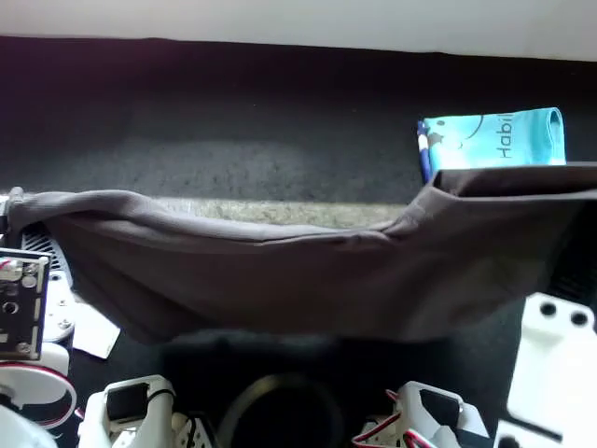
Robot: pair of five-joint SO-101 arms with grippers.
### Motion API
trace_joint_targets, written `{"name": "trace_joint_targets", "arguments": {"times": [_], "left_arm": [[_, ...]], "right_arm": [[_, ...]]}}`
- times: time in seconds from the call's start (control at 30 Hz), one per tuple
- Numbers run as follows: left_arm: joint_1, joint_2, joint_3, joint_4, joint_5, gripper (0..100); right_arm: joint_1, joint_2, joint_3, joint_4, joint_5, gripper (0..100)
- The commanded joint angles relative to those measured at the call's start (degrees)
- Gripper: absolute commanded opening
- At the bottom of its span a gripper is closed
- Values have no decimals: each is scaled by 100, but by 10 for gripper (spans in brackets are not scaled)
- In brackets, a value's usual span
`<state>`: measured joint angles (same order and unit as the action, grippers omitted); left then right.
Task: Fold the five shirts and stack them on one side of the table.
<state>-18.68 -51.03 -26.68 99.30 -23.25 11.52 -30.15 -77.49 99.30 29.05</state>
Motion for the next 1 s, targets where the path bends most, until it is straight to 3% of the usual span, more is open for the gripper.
{"name": "trace_joint_targets", "arguments": {"times": [0.0,0.23,0.33,0.57,0.7,0.83,0.97], "left_arm": [[48,-22,-57,-132,9,8],[57,-13,31,-132,9,8],[57,-4,699,-448,0,8],[75,4,3626,-2936,0,8],[92,215,4585,-4158,9,8],[101,1429,4321,-4774,18,8],[365,3169,2782,-4712,18,8]], "right_arm": [[84,-4,-215,-224,53,6],[84,22,-171,-567,53,6],[48,207,171,-778,44,6],[-549,1174,2105,-1895,35,6],[-725,1895,3011,-2651,35,6],[-725,2589,3240,-3407,35,6],[-725,3310,3204,-3890,35,6]]}}
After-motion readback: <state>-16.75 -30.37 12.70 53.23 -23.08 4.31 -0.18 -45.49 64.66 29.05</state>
